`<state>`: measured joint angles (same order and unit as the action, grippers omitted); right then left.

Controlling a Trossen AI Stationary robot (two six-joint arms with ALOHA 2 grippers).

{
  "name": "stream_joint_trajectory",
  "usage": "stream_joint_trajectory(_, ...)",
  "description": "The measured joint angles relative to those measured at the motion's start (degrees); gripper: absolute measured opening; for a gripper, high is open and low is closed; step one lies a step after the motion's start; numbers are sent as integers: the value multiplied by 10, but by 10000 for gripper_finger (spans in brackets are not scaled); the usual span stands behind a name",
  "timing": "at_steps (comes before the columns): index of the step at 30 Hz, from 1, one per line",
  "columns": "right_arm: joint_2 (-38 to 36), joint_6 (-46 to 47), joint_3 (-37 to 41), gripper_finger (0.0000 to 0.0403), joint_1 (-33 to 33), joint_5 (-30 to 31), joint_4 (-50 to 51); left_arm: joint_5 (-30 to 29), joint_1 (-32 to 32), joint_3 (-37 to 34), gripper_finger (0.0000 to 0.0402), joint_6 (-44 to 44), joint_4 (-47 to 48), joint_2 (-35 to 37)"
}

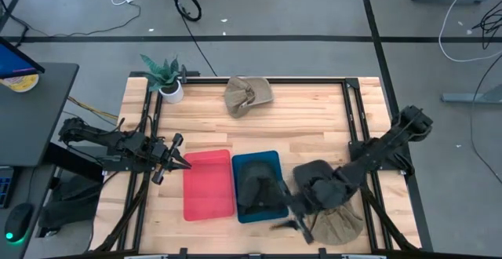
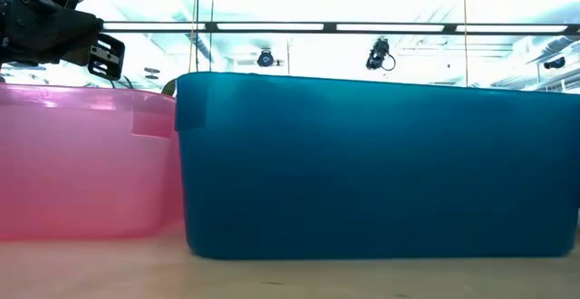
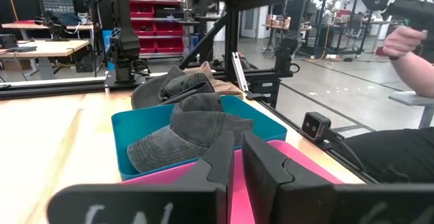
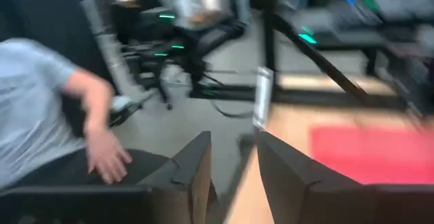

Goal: Pick & Place hat
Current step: Put the black cap into the blue bin

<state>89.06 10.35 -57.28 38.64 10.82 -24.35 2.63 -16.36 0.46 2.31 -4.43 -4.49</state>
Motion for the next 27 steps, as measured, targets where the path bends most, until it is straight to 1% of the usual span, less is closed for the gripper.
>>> stream_joint_trajectory(2,0,-38,0,126,18,-3,-24,0,0,0,34,0,0,0)
stream_joint_trajectory(6,0,-63,0,126,39,4,-78,0,0,0,34,0,0,0)
stream_joint_trajectory(12,0,-18,0,126,47,1,-137,0,0,0,34,0,0,0)
stream_joint_trajectory(13,0,-21,0,126,46,2,-140,0,0,0,34,0,0,0)
stream_joint_trajectory(15,1,-53,0,126,44,3,-161,0,0,0,34,0,0,0)
stream_joint_trajectory(17,1,-99,0,126,43,3,-211,0,0,0,34,0,0,0)
stream_joint_trajectory(21,-5,-130,0,126,41,1,-323,0,0,0,34,0,0,0)
stream_joint_trajectory(23,-8,-139,-2,126,44,-3,-358,0,0,0,34,0,0,0)
stream_joint_trajectory(25,-6,-160,-10,126,57,-2,-355,0,0,0,34,0,0,0)
stream_joint_trajectory(27,-3,-184,-30,126,75,10,-308,0,0,0,34,0,0,0)
